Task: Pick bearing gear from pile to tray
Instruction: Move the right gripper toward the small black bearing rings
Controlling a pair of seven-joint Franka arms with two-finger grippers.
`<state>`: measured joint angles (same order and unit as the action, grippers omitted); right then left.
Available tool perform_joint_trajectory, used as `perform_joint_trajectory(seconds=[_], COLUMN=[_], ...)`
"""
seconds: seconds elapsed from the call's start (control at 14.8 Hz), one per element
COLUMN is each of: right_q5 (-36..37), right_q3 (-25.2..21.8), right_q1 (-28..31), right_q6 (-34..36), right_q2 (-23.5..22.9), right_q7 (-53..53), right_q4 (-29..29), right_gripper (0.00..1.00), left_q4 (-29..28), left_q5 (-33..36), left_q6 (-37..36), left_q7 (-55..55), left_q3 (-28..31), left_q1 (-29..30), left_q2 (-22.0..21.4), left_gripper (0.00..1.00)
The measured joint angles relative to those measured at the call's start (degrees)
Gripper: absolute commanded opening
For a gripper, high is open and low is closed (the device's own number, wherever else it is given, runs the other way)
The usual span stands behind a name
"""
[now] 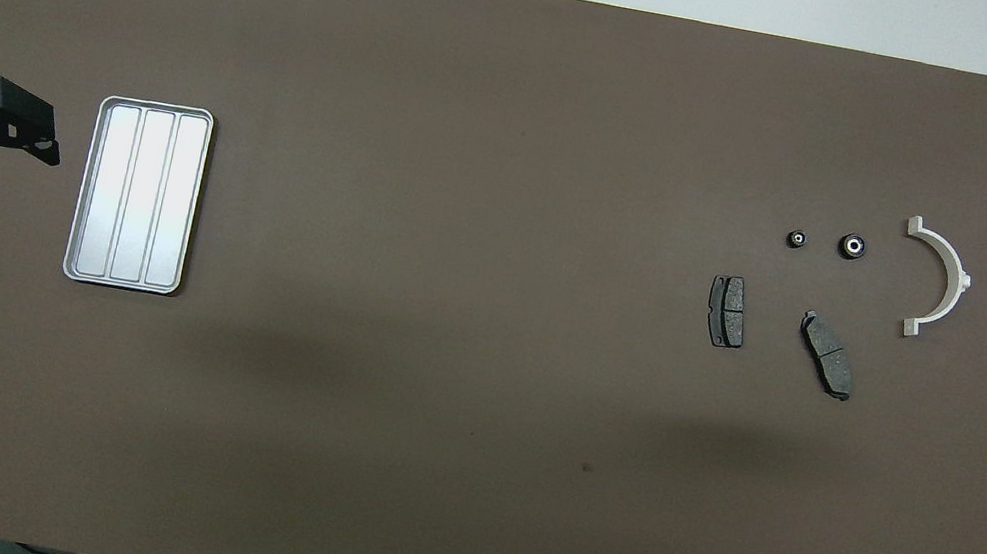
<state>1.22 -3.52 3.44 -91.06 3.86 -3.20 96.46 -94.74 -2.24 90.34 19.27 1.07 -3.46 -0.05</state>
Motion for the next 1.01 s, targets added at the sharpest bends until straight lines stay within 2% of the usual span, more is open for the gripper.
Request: perform_joint_trajectory(seconds=[0.47, 0.67, 0.81, 1.01], right_q5=[0.0, -0.1, -0.1, -0.1], right_q3=[0.0, 0.0, 0.0, 0.0], right_q1=[0.0, 0.0, 0.1, 0.4], right_q6=[-0.4, -3.5, -7.4, -12.3], right_q2=[0.0, -0.6, -3.0, -9.7], right_q7=[-2.1, -3.0, -3.0, -3.0], right_q4=[0.0, 0.6, 1.1, -0.3], right_gripper=[1.0, 1.0, 0.99, 0.97], left_q4=[0.0, 0.0, 0.0, 0.0], left_q5=[0.0, 0.0, 0.0, 0.0], left_q6=[0.0, 0.0, 0.0, 0.0], left_q7=[0.0, -0.1, -0.1, -0.1], left_q3=[0.0, -0.2, -0.4, -0.3], left_q1=[0.0, 0.0, -0.1, 0.0], left_q2=[0.0, 0.0, 0.0, 0.0], left_gripper=[1.0, 1.0, 1.0, 1.0])
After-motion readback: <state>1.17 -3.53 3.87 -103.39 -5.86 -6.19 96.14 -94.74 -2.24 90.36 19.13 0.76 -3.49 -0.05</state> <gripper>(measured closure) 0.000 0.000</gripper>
